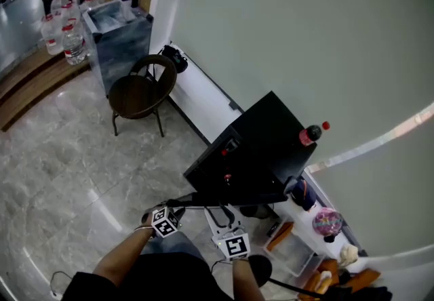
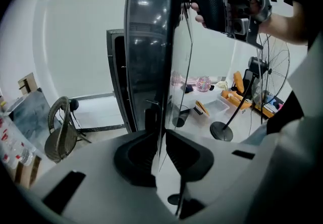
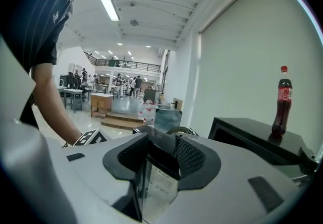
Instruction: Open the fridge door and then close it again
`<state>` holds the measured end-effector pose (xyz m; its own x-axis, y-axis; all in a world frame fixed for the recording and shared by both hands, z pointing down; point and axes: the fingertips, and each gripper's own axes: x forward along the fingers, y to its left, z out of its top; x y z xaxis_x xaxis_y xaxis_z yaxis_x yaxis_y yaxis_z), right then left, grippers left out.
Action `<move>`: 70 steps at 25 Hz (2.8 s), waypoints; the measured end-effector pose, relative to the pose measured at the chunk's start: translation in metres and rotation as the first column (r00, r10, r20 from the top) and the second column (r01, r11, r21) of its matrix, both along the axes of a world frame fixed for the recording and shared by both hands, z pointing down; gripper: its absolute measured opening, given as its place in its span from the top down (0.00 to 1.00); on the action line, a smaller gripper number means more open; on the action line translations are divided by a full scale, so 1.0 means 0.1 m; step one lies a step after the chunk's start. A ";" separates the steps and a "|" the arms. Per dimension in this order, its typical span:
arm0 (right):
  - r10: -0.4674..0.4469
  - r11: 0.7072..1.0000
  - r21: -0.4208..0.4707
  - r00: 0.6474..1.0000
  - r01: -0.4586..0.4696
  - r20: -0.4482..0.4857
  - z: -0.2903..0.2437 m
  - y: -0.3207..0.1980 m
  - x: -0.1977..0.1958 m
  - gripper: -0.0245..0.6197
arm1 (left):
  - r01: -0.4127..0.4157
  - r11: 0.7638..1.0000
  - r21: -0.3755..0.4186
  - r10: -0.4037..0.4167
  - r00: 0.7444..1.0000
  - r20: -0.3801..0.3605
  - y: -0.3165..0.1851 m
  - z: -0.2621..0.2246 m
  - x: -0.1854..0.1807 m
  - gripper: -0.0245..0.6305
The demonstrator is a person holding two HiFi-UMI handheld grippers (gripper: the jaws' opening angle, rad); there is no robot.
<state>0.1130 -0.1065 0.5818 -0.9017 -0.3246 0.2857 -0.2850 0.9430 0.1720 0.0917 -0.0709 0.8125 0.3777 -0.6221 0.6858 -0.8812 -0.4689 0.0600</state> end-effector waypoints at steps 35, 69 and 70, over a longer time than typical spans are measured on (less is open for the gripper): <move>0.539 0.841 0.101 0.839 -0.532 -0.067 0.02 -1.76 -0.81 0.70 | -0.273 0.958 -0.083 0.272 0.962 -0.025 -2.05 0.01 -0.93 0.85; 0.760 0.645 0.129 0.650 -0.753 -0.003 -0.26 -1.72 -0.44 0.94 | -0.372 0.926 0.061 0.376 0.920 -0.110 -2.15 -0.59 -1.38 0.95; 0.775 0.628 0.111 0.632 -0.770 -0.003 -0.26 -1.62 -0.39 0.94 | -0.361 0.928 0.086 0.370 0.920 -0.132 -2.09 -0.70 -1.42 0.95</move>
